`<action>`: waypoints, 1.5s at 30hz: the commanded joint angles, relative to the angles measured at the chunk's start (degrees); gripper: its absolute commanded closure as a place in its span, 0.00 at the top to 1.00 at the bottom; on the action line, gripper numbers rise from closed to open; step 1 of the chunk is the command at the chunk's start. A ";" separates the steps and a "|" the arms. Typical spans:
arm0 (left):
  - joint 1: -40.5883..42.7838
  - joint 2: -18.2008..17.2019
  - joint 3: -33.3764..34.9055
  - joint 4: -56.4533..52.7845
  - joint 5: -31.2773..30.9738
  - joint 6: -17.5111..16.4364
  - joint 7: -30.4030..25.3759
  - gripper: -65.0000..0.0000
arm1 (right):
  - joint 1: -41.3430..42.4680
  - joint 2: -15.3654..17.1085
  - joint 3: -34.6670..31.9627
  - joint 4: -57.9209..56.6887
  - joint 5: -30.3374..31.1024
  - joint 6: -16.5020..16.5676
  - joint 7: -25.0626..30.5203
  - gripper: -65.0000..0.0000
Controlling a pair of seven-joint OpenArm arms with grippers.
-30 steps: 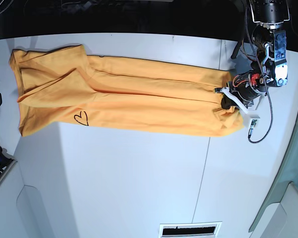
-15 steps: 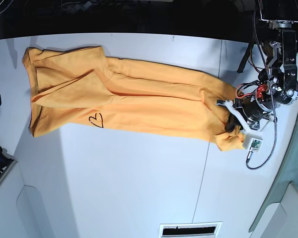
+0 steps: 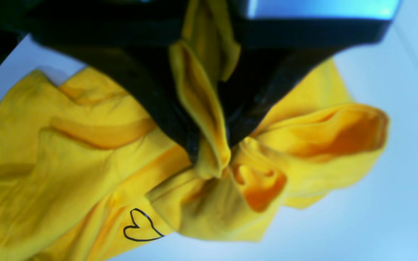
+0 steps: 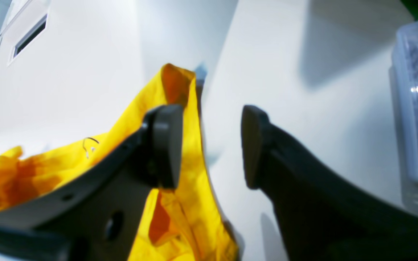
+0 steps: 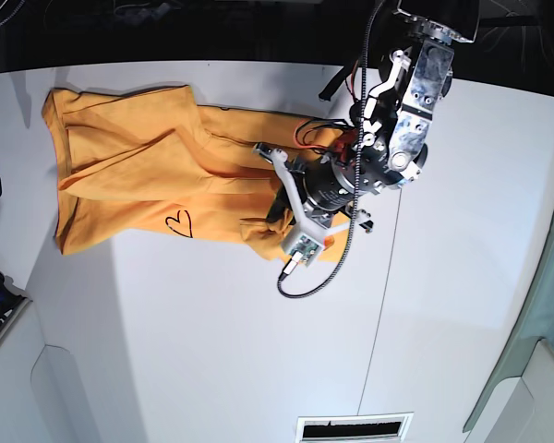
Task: Layout the t-shirt on the table in an organized manner, then fold the t-shirt properly
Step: 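Carry the shirt end with the left gripper toward the right gripper, folding it over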
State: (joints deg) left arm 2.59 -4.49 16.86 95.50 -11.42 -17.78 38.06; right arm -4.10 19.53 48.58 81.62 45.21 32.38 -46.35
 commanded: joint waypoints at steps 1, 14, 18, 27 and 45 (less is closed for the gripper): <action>-1.49 1.07 0.46 -0.57 -0.70 0.07 -1.49 0.00 | 0.57 1.29 0.31 0.92 1.05 0.46 1.38 0.41; -2.45 5.75 11.93 -5.73 1.25 -0.02 -3.45 0.41 | 0.57 1.27 0.31 0.83 0.37 0.46 1.79 0.41; -2.62 5.77 15.47 -5.66 1.22 0.02 -3.82 0.49 | 0.57 1.27 0.31 0.81 0.39 0.46 1.99 0.41; -2.60 5.75 21.64 -2.60 1.22 -5.86 -4.20 0.49 | 0.57 1.27 0.31 0.81 0.22 0.46 2.64 0.41; -2.43 5.35 8.31 -2.86 5.90 3.63 -6.62 0.00 | 0.57 1.40 0.31 0.81 -1.53 0.39 2.86 0.41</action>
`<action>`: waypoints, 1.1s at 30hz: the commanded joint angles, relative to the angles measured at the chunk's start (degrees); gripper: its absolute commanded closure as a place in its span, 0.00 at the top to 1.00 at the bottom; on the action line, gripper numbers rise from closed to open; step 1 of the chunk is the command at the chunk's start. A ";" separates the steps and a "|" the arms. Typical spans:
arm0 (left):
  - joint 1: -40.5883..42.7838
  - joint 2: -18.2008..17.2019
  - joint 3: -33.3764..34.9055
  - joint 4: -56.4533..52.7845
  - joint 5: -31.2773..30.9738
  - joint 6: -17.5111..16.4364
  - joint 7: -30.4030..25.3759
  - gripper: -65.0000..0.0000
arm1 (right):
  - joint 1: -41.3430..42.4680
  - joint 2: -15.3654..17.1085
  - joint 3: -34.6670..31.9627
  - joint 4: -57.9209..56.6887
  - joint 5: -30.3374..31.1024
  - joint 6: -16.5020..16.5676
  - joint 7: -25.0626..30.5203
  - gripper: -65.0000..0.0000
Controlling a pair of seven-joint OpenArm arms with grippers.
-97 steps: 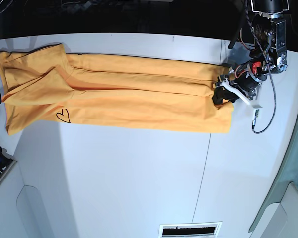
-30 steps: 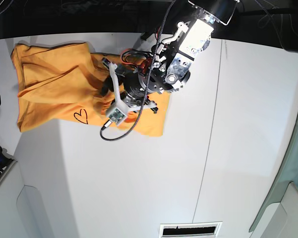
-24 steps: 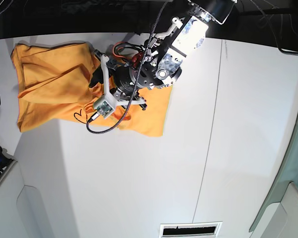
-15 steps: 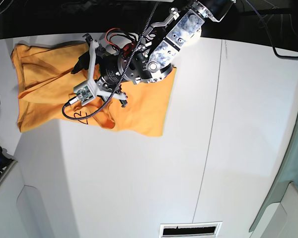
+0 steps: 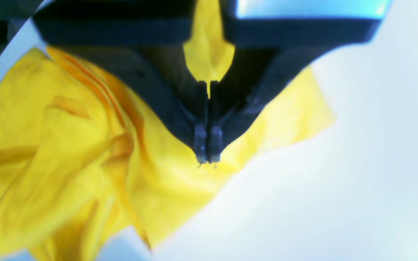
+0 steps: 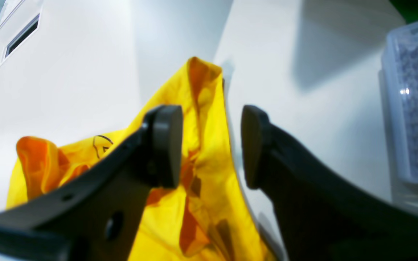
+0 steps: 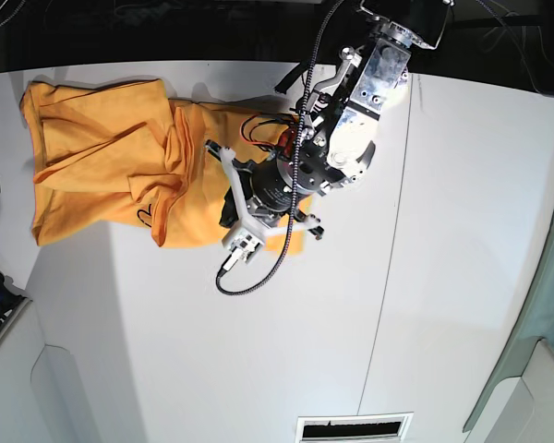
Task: Layout the t-shirt on the table in an organized manner, then fold the t-shirt properly
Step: 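Carry the shirt end with the left gripper toward the right gripper, folding it over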
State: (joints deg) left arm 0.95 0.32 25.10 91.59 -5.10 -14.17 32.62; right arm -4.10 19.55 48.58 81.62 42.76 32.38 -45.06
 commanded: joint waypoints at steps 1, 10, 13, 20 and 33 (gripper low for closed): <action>-0.79 0.70 0.07 -0.63 -0.42 0.00 -1.75 0.00 | 0.59 1.57 0.31 0.81 0.94 0.39 1.57 0.41; -0.66 0.79 1.57 -6.51 -0.42 -0.17 -3.61 0.00 | 0.59 7.48 -4.28 -6.88 -1.25 -0.42 3.28 0.69; -0.68 1.11 2.95 -6.51 -0.42 -0.17 -5.95 0.00 | 0.59 7.87 -8.24 -10.95 -1.31 -0.39 5.40 0.69; -1.11 5.86 6.34 -6.60 0.79 -0.15 -6.29 0.00 | 1.25 5.62 -12.98 -13.03 1.44 0.02 5.81 0.69; -2.97 7.26 6.34 -12.76 1.79 -0.15 -6.86 0.00 | 1.51 2.49 -8.26 -9.16 5.33 0.63 0.59 0.69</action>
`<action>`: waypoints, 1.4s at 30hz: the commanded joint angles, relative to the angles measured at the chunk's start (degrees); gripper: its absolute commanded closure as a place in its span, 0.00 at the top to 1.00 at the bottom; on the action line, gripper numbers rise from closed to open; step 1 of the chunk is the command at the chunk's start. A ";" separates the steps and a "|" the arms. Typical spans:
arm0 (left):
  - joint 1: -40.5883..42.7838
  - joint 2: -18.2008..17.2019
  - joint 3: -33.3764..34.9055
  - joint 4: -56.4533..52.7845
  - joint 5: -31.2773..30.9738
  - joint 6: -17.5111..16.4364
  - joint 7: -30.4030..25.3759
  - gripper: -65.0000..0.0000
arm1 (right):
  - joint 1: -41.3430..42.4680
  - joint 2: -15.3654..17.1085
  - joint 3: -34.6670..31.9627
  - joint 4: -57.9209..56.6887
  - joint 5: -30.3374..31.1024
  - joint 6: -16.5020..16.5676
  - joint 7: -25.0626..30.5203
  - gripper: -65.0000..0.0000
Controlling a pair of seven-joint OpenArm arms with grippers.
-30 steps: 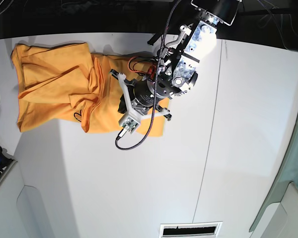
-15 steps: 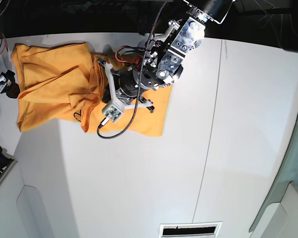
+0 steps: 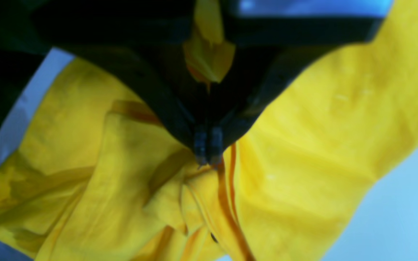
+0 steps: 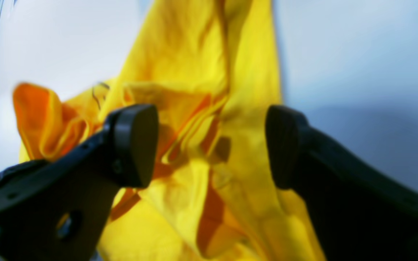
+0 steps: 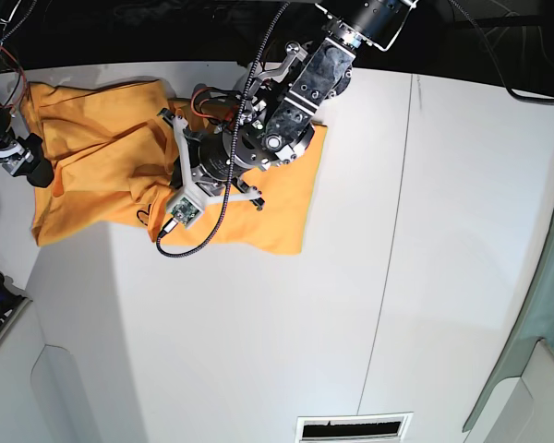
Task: Layout the t-shirt on the table in an organized manner, then fold the t-shirt properly
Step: 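Hold the folded end down with the left gripper while the right gripper adjusts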
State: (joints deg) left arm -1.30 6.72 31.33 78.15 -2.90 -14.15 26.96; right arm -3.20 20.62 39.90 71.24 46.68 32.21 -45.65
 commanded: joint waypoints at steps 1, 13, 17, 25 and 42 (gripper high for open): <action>-0.70 0.83 0.11 0.37 -0.42 -0.20 -1.03 0.00 | 0.61 1.42 1.79 2.58 2.10 0.81 0.24 0.69; -0.59 0.87 0.11 -0.02 -0.46 -0.17 -1.25 0.00 | 1.09 0.44 -6.10 8.59 -1.90 1.18 1.60 0.19; -0.59 0.87 0.11 -0.02 -0.46 -0.20 -1.03 0.00 | 1.09 0.31 -10.34 7.78 -12.70 0.55 5.29 0.11; -0.59 0.87 0.11 -0.02 -0.46 -0.20 -1.03 0.00 | 1.11 0.31 -10.73 -1.14 -18.38 -0.11 11.93 0.11; -0.61 0.87 0.11 -0.02 -0.57 -3.23 0.33 0.00 | 1.09 1.07 -0.79 4.81 -11.13 -0.81 12.41 0.55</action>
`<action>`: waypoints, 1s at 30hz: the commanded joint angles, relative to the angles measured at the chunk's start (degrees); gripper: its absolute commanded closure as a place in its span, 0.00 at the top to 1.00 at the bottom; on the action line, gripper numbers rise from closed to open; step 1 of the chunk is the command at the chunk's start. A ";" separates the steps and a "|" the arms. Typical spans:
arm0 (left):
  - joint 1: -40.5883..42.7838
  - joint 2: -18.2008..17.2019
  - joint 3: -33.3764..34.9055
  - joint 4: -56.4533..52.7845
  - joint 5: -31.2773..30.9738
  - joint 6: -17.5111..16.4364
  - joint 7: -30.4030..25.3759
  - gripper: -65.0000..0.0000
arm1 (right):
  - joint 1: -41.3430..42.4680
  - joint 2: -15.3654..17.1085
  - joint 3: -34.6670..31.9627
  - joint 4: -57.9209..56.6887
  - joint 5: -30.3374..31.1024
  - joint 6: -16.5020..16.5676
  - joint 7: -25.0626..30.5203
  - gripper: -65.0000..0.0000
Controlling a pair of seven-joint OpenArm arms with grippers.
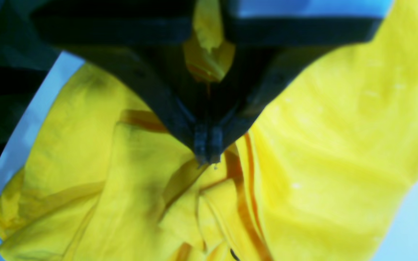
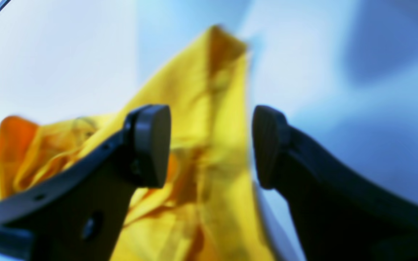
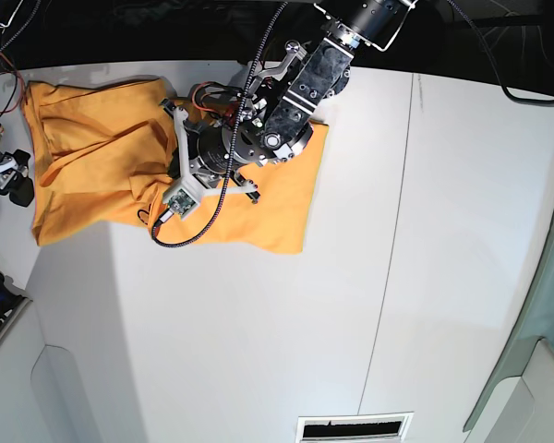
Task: Layout the t-shirt on the table in an organized manner, then fold the t-shirt properly
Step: 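Hold the folded end down with the left gripper while the right gripper adjusts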
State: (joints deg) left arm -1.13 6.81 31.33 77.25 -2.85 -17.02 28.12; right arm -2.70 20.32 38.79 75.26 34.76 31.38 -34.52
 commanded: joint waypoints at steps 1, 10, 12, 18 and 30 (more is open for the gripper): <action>-0.79 0.79 0.11 0.87 -0.74 -0.37 -0.83 0.00 | 0.59 1.77 0.98 0.44 0.26 -0.09 1.31 0.59; -0.79 0.79 0.11 0.87 -0.76 -0.35 -0.81 0.00 | 0.61 5.88 0.87 -10.91 3.56 2.10 1.77 0.70; -0.79 0.81 0.11 0.87 -0.76 -0.35 -0.87 0.00 | 0.61 5.81 0.26 -13.70 5.51 2.54 1.75 0.70; -0.76 0.79 0.11 0.87 -0.76 -0.35 -0.85 0.00 | 0.61 5.27 -0.11 -15.69 11.45 3.15 1.03 0.70; -0.76 0.76 0.11 0.87 -0.74 -0.35 -0.81 0.00 | 1.75 5.18 -0.13 -12.17 16.39 3.30 -5.55 0.69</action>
State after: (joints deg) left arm -1.13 6.81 31.33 77.25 -3.05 -17.02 28.29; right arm -1.58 24.12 38.33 62.11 50.22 34.13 -41.01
